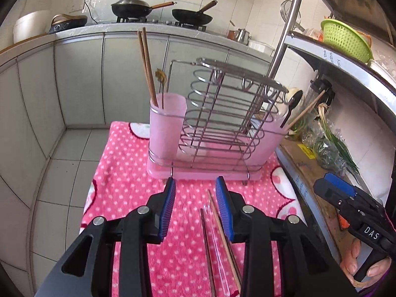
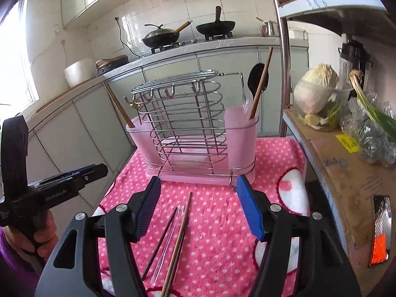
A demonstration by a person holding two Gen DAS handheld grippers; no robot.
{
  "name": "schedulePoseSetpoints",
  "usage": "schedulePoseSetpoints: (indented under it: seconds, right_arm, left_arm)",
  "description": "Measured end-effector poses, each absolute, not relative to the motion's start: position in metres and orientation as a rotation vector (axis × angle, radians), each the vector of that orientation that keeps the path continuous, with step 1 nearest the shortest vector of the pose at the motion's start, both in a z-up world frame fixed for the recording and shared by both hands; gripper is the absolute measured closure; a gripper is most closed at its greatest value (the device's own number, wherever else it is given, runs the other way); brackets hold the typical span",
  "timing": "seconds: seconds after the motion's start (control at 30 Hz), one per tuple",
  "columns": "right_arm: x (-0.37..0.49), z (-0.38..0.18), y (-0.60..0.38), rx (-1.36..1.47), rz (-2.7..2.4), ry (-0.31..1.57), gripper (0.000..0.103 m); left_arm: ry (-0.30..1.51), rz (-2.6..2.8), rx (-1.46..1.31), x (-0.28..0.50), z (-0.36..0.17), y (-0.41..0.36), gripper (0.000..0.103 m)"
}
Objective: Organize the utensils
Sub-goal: 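Grasp a dark chopstick with the left tool while the right tool grasps a wooden chopstick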
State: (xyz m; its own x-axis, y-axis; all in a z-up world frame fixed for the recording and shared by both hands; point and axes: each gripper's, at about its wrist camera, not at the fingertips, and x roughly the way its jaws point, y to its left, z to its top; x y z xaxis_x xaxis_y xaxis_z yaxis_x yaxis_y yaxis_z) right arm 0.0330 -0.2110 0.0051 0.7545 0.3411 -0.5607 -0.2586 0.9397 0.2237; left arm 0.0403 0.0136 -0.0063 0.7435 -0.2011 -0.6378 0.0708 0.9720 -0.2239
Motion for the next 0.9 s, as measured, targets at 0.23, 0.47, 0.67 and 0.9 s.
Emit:
schedulePoseSetpoints:
  seconds: [0.23,0.47,0.67,0.9]
  right_arm:
    - [0.032,-0.027,-0.222,0.221,0.297,0.749,0.039]
    - [0.040,-0.048,-0.229,0.299,0.324,0.841,0.040]
    - [0.054,-0.061,-0.231,0.320,0.333,0.909,0.040]
    - [0.066,-0.079,-0.235,0.374,0.345,0.968,0.053]
  left_arm:
    - [0.858,-0.176,-0.226,0.042,-0.045,0.010,0.075]
    - [0.982,-0.216,-0.266,0.059,-0.072,0.006,0.087]
    - [1.082,-0.243,-0.218,0.084,-0.092,-0.013,0.091]
    - [1.203,-0.224,-0.206,0.113,-0.122,-0.024,0.098]
